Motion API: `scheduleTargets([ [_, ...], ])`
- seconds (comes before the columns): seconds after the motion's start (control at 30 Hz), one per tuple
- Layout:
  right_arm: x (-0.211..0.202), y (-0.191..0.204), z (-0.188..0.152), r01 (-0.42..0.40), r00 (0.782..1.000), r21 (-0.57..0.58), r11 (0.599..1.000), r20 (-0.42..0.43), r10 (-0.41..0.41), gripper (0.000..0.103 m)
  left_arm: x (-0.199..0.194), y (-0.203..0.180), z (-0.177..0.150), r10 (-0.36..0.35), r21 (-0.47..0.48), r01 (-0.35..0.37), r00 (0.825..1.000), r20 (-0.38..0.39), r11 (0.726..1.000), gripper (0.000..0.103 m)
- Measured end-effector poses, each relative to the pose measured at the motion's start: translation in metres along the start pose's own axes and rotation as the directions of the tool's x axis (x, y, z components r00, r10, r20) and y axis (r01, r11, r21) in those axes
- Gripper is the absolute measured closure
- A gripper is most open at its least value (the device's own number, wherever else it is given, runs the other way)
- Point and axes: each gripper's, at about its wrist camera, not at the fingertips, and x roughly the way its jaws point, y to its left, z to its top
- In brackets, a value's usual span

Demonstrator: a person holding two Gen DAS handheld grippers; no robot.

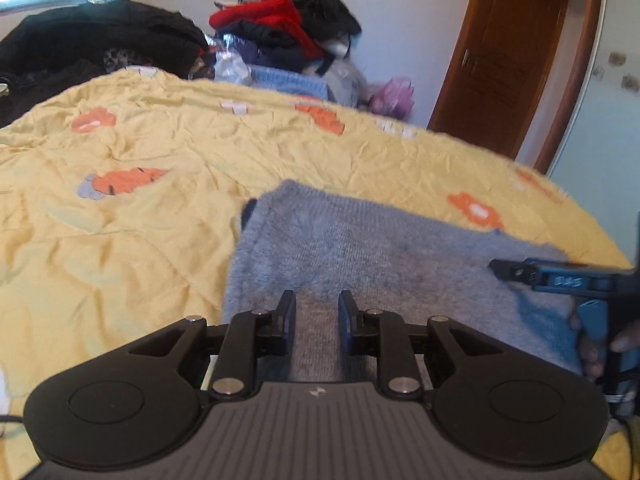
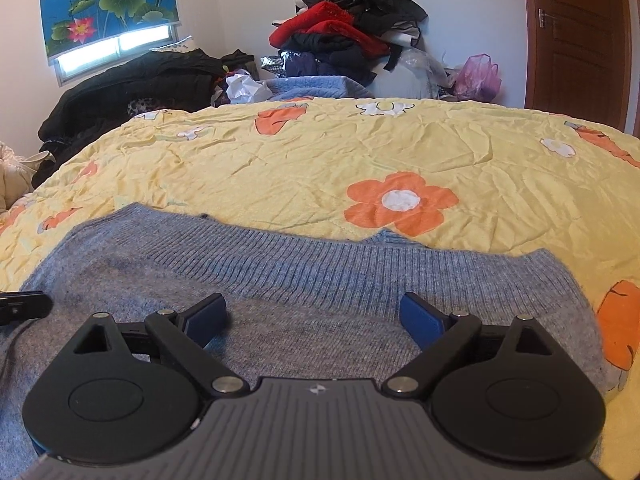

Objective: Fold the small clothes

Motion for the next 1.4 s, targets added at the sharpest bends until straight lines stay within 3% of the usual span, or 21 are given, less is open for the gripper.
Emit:
scheduleTargets([
  [0.07,-0.001,-0.001,0.0,-0.001,1.0,0.004,1.0,0.003,0.001,0.009,-0.025,0.017,-0.008,0.006,-0.077,-0.003,0.999,0.038,0.997,0.074],
  [0.1,-0.001,-0.001,0.0,-0.001,1.0,0.006,1.0,0.005,0.001,0.009,-0.035,0.028,-0.013,0.022,-0.136,-0.017,0.999,0.039,0.991,0.067],
  [0.13,-0.001,-0.001,0.0,-0.001,1.0,0.006,1.0,0.005,0.001,0.009,-0.045,0.04,-0.02,0.032,-0.205,-0.024,0.999,0.033,0.978,0.061],
  [0.2,-0.001,-0.001,0.0,0.0,1.0,0.006,1.0,0.006,0.0,0.009,-0.064,0.061,-0.035,0.021,-0.332,-0.014,1.0,0.019,0.943,0.06],
  [0.3,-0.002,-0.002,-0.001,-0.001,1.0,0.008,1.0,0.01,0.001,0.009,-0.079,0.079,-0.053,-0.037,-0.449,0.023,0.999,-0.024,0.893,0.053],
  [0.37,-0.002,-0.002,-0.001,-0.001,1.0,0.008,1.0,0.01,0.001,0.009,-0.077,0.088,-0.064,-0.152,-0.541,0.11,0.988,-0.033,0.834,0.048],
  [0.43,-0.002,-0.002,-0.001,-0.001,1.0,0.008,1.0,0.01,0.001,0.009,-0.068,0.097,-0.072,-0.282,-0.653,0.213,0.96,0.0,0.727,0.04],
  [0.47,-0.002,-0.002,-0.001,-0.001,1.0,0.008,1.0,0.01,0.001,0.009,-0.063,0.099,-0.073,-0.317,-0.684,0.245,0.948,0.021,0.687,0.04],
  [0.53,-0.002,-0.002,-0.001,0.001,1.0,0.008,1.0,0.011,-0.001,0.009,-0.056,0.096,-0.07,-0.321,-0.707,0.244,0.947,0.027,0.663,0.04],
  [0.6,-0.003,-0.002,-0.001,0.003,1.0,0.009,1.0,0.011,-0.003,0.009,-0.05,0.087,-0.063,-0.288,-0.696,0.21,0.958,0.005,0.686,0.041],
  [0.67,-0.003,-0.002,-0.001,0.006,1.0,0.01,1.0,0.013,-0.006,0.009,-0.046,0.078,-0.057,-0.217,-0.665,0.142,0.976,-0.032,0.733,0.055],
  [0.7,-0.003,-0.003,-0.001,0.006,1.0,0.012,1.0,0.014,-0.006,0.009,-0.044,0.074,-0.055,-0.175,-0.641,0.1,0.983,-0.055,0.761,0.076],
  [0.73,-0.003,-0.003,0.0,0.005,1.0,0.014,1.0,0.014,-0.006,0.009,-0.042,0.069,-0.053,-0.13,-0.614,0.054,0.988,-0.08,0.788,0.089],
  [0.83,-0.004,-0.003,0.0,0.005,1.0,0.015,1.0,0.014,-0.005,0.009,-0.045,0.055,-0.051,-0.037,-0.545,-0.012,0.996,-0.079,0.838,0.094],
  [0.93,-0.004,-0.003,0.0,0.004,1.0,0.017,1.0,0.012,-0.004,0.009,-0.056,0.024,-0.044,0.037,-0.388,-0.043,0.999,-0.022,0.921,0.095],
  [1.07,-0.004,0.007,0.012,0.049,0.998,0.021,0.999,-0.031,-0.049,0.009,-0.061,-0.029,-0.037,0.021,-0.121,-0.017,0.999,0.033,0.992,0.095],
  [1.13,-0.004,0.021,0.03,-0.027,0.997,0.054,0.998,-0.075,0.031,0.008,-0.058,-0.053,-0.042,0.006,0.01,-0.006,0.999,0.047,1.0,0.095],
  [1.2,0.0,0.041,0.05,-0.19,0.97,0.114,0.975,-0.131,0.204,0.008,-0.051,-0.065,-0.048,-0.002,0.066,-0.001,0.999,0.037,0.998,0.095],
  [1.3,0.022,0.078,0.074,-0.381,0.869,0.205,0.902,-0.254,0.425,0.009,-0.041,-0.063,-0.055,-0.012,0.06,0.012,1.0,0.009,0.998,0.095],
  [1.33,0.032,0.091,0.078,-0.409,0.842,0.215,0.887,-0.287,0.458,0.011,-0.041,-0.061,-0.056,-0.016,0.055,0.016,1.0,0.006,0.998,0.095],
  [1.4,0.05,0.117,0.083,-0.412,0.821,0.189,0.891,-0.347,0.453,0.017,-0.044,-0.057,-0.057,-0.025,0.058,0.024,1.0,0.012,0.998,0.095],
])
